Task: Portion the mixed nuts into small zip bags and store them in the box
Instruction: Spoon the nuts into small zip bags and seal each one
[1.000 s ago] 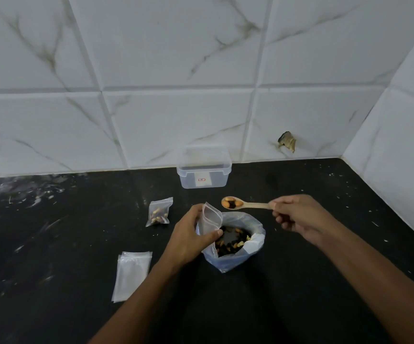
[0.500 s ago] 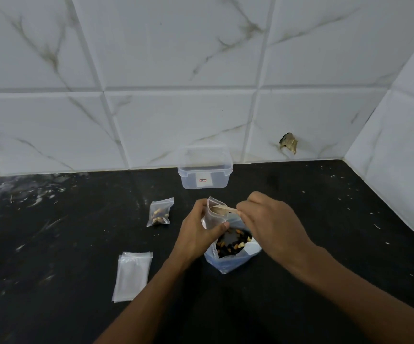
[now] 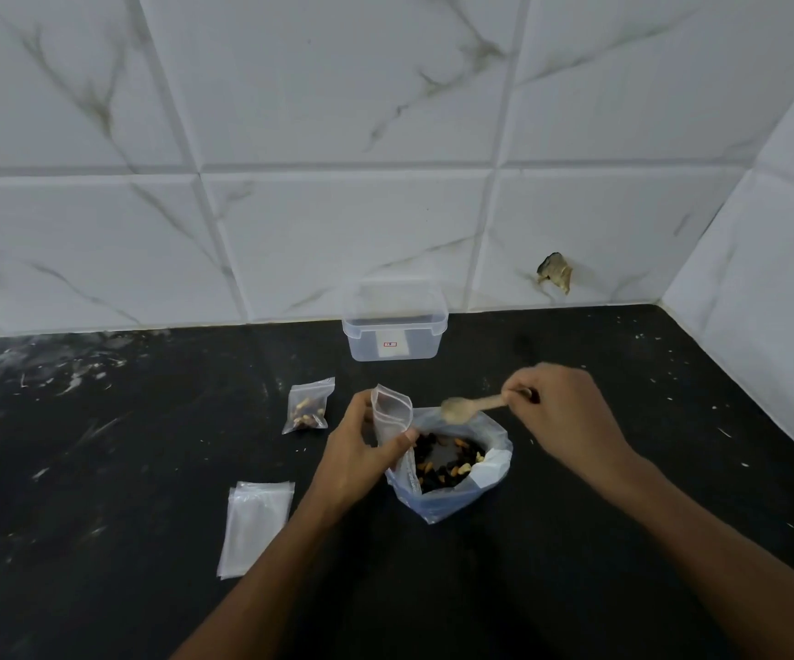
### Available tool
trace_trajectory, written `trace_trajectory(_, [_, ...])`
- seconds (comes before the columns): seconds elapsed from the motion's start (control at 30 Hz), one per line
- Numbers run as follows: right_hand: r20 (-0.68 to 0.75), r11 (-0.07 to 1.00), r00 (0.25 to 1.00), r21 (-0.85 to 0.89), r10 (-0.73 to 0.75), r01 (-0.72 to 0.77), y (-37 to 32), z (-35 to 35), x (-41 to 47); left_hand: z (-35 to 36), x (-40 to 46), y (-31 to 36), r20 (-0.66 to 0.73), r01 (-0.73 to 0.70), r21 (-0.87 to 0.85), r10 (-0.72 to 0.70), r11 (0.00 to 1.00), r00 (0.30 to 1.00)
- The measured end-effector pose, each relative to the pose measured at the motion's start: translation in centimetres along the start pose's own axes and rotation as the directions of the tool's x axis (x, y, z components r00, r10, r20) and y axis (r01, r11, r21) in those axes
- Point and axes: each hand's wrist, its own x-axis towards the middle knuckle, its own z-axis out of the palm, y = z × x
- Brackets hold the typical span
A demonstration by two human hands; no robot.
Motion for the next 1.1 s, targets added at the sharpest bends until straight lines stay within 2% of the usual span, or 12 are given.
trace_trajectory(0.17, [0.191,0.979,0.982,-0.203,0.014,0.025,2.3,4.2,-0.3,0.3,-0.6,-1.0,0.127,0.049,-0.057,-0.041,0.997,0.991])
trace_trajectory(0.3, [0.314,0.973,0.945,-0.232,0.096,-0.022,2.8,6.6,-0.1,1.0,-0.7,-1.3,0.178,0.079,-0.070,-0.065,0.994,0.982])
trace_trajectory(0.47, [0.340,0.988,0.928,-0.031,0.156,-0.154,2.8,8.3,-0.2,1.3,-0.5,-1.7,0.207,0.103,-0.057,-0.089,0.993,0.974])
trace_trajectory(0.57, [0.376,0.954,0.895,0.082,0.240,-0.290,2.6,8.9,-0.1,1.4,-0.4,-1.6,0.205,0.100,-0.051,-0.088,0.994,0.975])
trace_trajectory(0.7, [0.455,0.818,0.799,0.226,0.392,-0.530,2.1,9.9,-0.4,1.5,-0.4,-1.4,0.206,0.094,-0.034,-0.086,0.995,0.975])
trace_trajectory(0.8, [0.476,0.691,0.736,0.311,0.481,-0.653,2.4,10.3,-0.7,1.4,-0.3,-1.5,0.201,0.103,-0.027,-0.095,0.994,0.975])
trace_trajectory(1.1, [0.468,0.483,0.667,0.461,0.579,-0.744,4.0,8.6,-0.8,0.9,-0.6,-1.2,0.187,0.096,-0.009,-0.093,0.995,0.978])
